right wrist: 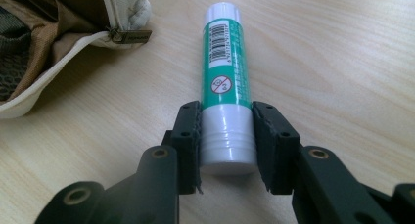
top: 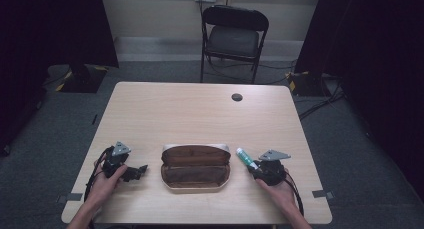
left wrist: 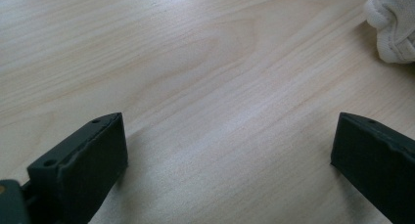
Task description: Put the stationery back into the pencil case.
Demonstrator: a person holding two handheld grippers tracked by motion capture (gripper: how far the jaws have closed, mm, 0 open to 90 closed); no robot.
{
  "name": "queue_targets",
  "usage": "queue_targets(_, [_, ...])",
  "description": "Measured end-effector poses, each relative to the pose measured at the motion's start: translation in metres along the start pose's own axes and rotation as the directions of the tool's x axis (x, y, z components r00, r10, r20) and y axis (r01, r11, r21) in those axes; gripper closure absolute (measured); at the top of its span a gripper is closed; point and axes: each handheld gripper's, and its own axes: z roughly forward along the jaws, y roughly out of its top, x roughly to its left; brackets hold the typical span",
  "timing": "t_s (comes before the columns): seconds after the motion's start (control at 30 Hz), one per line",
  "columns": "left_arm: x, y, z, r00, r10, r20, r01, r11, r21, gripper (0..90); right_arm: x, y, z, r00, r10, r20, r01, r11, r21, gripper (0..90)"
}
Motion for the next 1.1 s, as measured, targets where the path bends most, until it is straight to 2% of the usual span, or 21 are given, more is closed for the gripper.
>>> queue_targets(0.23, [0.0,0.0,0.0,1.0,0.0,-0.001,0.0,1.0,0.0,0.0,-0.001,0.001,-0.003,0.9999,0.013,-0.007,-0.013,1.0,-0.006,65.4])
queue_targets(0.4, [0.0,0.0,0.0,1.0,0.0,0.001,0.0,1.0,0.0,0.0,-0.005,0.004,-0.011,0.9984,0.054,-0.015,-0.055,0.997,-0.054,65.3])
queue_targets(0.6, [0.0,0.0,0.0,1.0,0.0,0.001,0.0,1.0,0.0,0.0,-0.008,0.007,-0.017,0.9972,0.067,-0.033,-0.069,0.994,-0.081,65.3])
queue_targets(0.77, [0.0,0.0,0.0,1.0,0.001,0.001,-0.001,1.0,0.0,0.0,-0.008,0.009,-0.019,0.9972,0.067,-0.034,-0.069,0.995,-0.077,65.4])
queue_targets(1.1, [-0.001,0.0,0.0,1.0,-0.006,0.003,0.006,1.0,-0.005,0.0,-0.013,0.013,-0.031,0.9937,0.103,-0.043,-0.106,0.992,-0.072,65.5])
